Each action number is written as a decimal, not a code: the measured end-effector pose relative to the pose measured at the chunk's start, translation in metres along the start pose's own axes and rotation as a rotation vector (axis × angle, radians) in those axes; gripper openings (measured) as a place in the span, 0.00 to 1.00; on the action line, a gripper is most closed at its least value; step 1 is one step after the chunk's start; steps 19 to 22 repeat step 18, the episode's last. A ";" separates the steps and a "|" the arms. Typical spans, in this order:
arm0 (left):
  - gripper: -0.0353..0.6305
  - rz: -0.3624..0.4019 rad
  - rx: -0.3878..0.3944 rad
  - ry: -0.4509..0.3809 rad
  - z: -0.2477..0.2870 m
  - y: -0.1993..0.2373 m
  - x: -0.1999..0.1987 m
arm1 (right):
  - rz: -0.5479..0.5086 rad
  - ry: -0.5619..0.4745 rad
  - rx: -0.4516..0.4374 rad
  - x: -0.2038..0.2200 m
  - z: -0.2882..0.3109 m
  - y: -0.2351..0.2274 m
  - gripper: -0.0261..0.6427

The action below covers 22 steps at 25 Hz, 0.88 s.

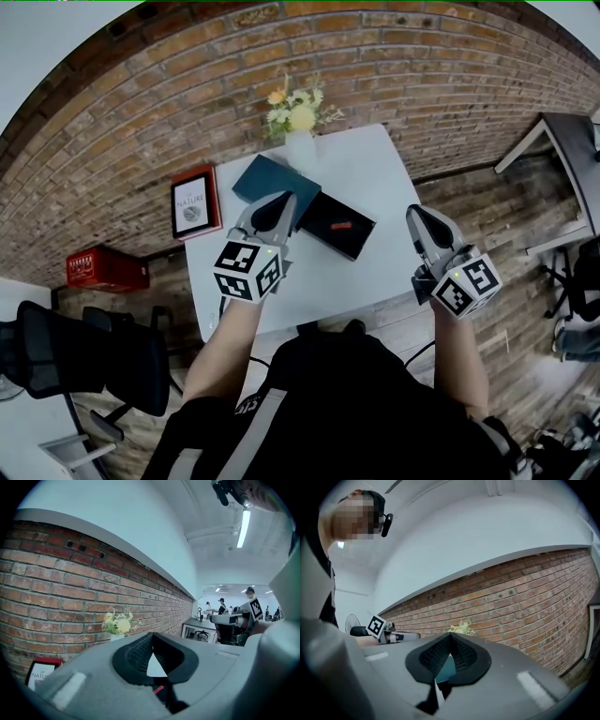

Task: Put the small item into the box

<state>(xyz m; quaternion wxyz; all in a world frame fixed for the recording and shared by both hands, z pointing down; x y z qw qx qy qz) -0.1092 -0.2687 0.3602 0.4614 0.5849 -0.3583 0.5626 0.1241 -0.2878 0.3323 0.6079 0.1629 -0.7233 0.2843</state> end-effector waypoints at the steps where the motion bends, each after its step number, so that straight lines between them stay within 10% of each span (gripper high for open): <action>1: 0.06 -0.002 0.002 0.000 0.000 0.001 0.000 | -0.002 0.004 0.002 0.000 0.001 0.000 0.04; 22: 0.06 -0.021 0.029 0.013 0.005 0.004 0.006 | -0.045 0.040 0.031 0.006 0.007 0.001 0.04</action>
Point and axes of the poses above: the fingertips, and each gripper's own axes: z forward along the fingers, y to its left, x out of its underside, the point moved 2 cm from there along -z, backward along the fingers, and after that the axes turned 7 degrees about -y, right-handed, at the moved point
